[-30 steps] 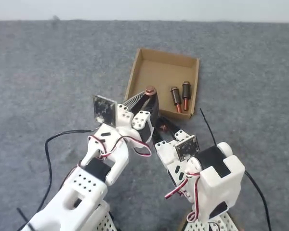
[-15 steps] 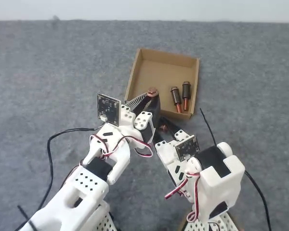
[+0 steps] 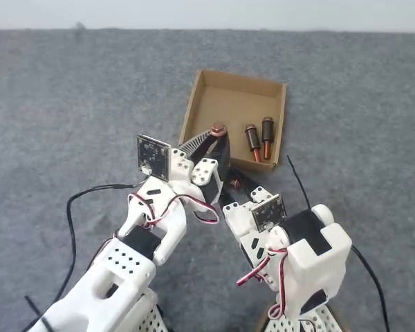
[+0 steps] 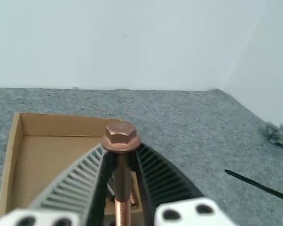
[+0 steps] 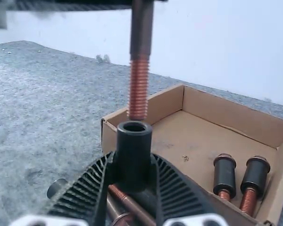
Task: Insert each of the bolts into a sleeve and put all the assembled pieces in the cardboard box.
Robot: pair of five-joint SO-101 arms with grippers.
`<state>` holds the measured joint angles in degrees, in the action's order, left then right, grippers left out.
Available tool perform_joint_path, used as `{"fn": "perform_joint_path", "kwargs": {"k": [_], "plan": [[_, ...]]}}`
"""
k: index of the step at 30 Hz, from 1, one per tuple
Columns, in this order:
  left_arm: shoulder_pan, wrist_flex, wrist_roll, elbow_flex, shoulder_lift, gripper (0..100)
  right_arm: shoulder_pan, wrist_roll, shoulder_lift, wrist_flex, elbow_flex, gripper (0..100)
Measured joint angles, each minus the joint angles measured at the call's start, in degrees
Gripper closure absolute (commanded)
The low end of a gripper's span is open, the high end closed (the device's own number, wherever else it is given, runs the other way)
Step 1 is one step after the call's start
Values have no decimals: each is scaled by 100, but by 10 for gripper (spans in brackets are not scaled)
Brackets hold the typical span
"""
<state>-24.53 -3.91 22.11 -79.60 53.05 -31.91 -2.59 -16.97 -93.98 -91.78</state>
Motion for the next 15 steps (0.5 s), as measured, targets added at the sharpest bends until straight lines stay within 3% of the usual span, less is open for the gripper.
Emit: {"fn": "perform_joint_path", "kwargs": {"k": [15], "plan": [[44, -18, 0, -158, 9, 987, -9, -9, 9, 0, 0, 991]]}}
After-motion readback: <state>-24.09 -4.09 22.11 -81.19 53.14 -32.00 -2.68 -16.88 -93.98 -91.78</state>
